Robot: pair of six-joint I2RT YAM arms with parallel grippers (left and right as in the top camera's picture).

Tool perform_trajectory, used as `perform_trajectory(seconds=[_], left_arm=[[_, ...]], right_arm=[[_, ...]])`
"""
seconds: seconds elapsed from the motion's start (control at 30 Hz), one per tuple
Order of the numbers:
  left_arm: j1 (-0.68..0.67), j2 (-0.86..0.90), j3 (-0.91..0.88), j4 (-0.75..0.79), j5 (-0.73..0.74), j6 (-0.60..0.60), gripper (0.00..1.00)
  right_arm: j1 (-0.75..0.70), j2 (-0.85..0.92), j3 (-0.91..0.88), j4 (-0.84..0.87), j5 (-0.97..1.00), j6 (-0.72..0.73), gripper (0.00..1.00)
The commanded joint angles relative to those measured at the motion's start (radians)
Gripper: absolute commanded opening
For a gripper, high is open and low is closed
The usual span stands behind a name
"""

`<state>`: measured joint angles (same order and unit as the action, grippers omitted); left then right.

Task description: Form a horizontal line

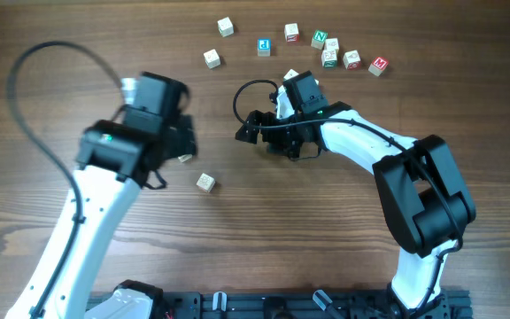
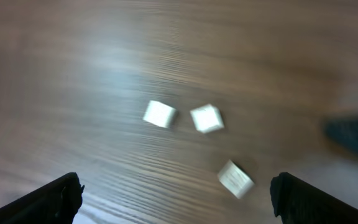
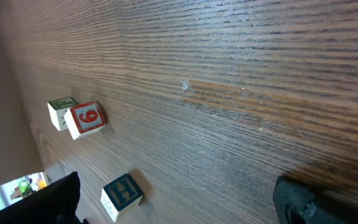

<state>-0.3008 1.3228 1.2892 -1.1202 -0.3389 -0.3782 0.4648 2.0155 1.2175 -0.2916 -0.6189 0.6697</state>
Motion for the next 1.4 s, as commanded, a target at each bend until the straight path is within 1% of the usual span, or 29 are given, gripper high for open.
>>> perform_trajectory(seconds=[0.0, 0.17, 0.23, 0.43, 0.6, 0.67, 0.7, 0.77, 0.83, 0.9, 0.93, 0.97, 1.0, 1.03, 1.07, 1.1, 1.2, 1.3, 1.37], left_arm=[[0.111, -0.089, 0.0, 0.0, -0.005, -0.154, 1.0], [0.136, -0.281, 0.0, -0.014, -0.002, -0.155, 1.0], [0.136, -0.306, 0.0, -0.041, -0.002, -0.154, 1.0], [0.136, -0.233, -0.001, -0.215, -0.002, -0.154, 1.0], [0.135, -0.184, -0.001, -0.239, -0.002, -0.154, 1.0], [0.135, -0.177, -0.001, -0.239, -0.002, -0.154, 1.0], [0.135, -0.174, -0.001, -0.239, -0.002, -0.154, 1.0], [0.135, -0.174, -0.001, -0.239, -0.002, -0.154, 1.0], [0.135, -0.174, -0.001, -0.239, -0.002, -0.154, 1.0], [0.135, -0.174, -0.001, -0.239, -0.002, -0.154, 1.0], [0.135, -0.174, -0.001, -0.239, -0.002, -0.154, 1.0], [0.135, -0.174, -0.001, -0.239, -0.002, -0.154, 1.0], [0.135, -0.174, -0.001, -0.239, -0.002, -0.154, 1.0], [0.135, -0.174, -0.001, -0.239, -0.002, -0.154, 1.0], [0.135, -0.174, -0.001, -0.239, -0.002, -0.154, 1.0], [0.135, -0.174, -0.001, -0.239, -0.002, -0.154, 1.0], [0.135, -0.174, -0.001, -0.239, -0.002, -0.154, 1.0], [0.135, -0.174, -0.001, -0.239, -0.002, -0.154, 1.0], [0.135, -0.174, -0.001, -0.239, -0.002, -0.154, 1.0]], right_arm=[[0.008, -0.022, 0.002, 0.0, 0.024, 0.012, 1.0], [0.03, -0.022, 0.002, 0.027, 0.025, 0.011, 1.0], [0.039, -0.022, 0.002, 0.044, 0.025, 0.011, 1.0], [0.048, -0.022, 0.002, 0.039, 0.059, 0.011, 1.0], [0.048, -0.022, 0.001, -0.002, 0.063, 0.015, 0.99], [0.049, -0.022, 0.002, -0.009, 0.062, 0.015, 0.8], [0.052, -0.021, 0.001, -0.01, 0.063, 0.02, 0.68], [0.069, -0.021, 0.001, -0.009, 0.063, 0.027, 0.57], [0.1, -0.021, 0.001, 0.0, 0.074, 0.048, 0.43], [0.141, -0.021, 0.001, 0.006, 0.126, 0.047, 0.36], [0.179, -0.021, 0.001, 0.03, 0.153, 0.045, 0.36], [0.2, -0.021, 0.002, 0.05, 0.153, 0.037, 0.45], [0.217, -0.021, 0.002, 0.067, 0.153, 0.037, 0.56], [0.234, -0.021, 0.002, 0.079, 0.152, 0.042, 0.72], [0.239, -0.021, 0.002, 0.074, 0.144, 0.122, 0.84], [0.233, -0.021, 0.002, 0.068, 0.092, 0.219, 1.0], [0.225, -0.021, 0.002, 0.07, -0.029, 0.357, 1.0], [0.233, -0.021, 0.002, 0.064, -0.071, 0.393, 1.0], [0.238, -0.021, 0.002, 0.025, -0.084, 0.435, 1.0]])
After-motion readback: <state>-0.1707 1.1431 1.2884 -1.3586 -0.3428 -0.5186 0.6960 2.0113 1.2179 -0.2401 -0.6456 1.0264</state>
